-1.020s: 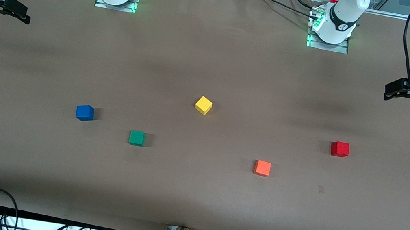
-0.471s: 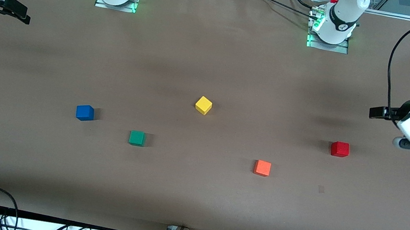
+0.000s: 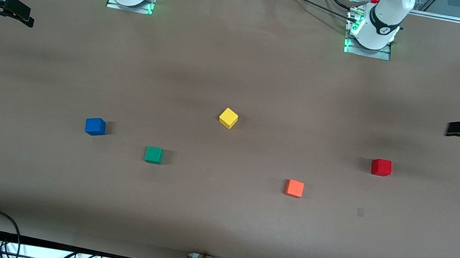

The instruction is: Pass red block to right arm, stack on blue

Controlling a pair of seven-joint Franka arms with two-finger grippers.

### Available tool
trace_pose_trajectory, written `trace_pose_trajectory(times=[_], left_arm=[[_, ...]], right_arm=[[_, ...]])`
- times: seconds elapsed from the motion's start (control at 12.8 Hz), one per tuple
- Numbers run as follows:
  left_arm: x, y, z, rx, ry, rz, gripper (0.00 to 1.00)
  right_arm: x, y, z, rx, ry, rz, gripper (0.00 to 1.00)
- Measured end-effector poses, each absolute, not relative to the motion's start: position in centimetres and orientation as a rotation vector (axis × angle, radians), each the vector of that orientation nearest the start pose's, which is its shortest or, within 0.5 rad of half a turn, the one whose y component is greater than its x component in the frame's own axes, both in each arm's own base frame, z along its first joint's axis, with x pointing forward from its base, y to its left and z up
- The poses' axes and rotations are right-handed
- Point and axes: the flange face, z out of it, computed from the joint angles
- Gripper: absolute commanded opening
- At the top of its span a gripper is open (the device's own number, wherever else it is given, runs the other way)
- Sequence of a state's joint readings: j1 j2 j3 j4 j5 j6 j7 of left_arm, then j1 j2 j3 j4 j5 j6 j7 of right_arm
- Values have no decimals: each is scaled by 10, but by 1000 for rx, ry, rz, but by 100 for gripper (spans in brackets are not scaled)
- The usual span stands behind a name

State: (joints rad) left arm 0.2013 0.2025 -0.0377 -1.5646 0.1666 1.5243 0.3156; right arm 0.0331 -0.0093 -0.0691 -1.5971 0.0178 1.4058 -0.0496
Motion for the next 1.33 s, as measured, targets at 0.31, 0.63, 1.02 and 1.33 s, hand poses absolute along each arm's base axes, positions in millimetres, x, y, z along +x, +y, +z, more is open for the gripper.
trace_pose_trajectory(times=[0.31,0.63,1.02,1.33], left_arm=[[568,148,591,-2951,340,418,100],[541,209,654,-2841,691,385,100],[514,292,673,-2656,1088,409,100],[513,358,624,-2642,1333,422,100]], right_arm=[[532,-17,605,-3103,-23,281,100],[532,-17,605,-3103,-23,281,100],[532,-17,605,-3103,-23,281,100],[532,-17,605,-3103,-23,281,100]])
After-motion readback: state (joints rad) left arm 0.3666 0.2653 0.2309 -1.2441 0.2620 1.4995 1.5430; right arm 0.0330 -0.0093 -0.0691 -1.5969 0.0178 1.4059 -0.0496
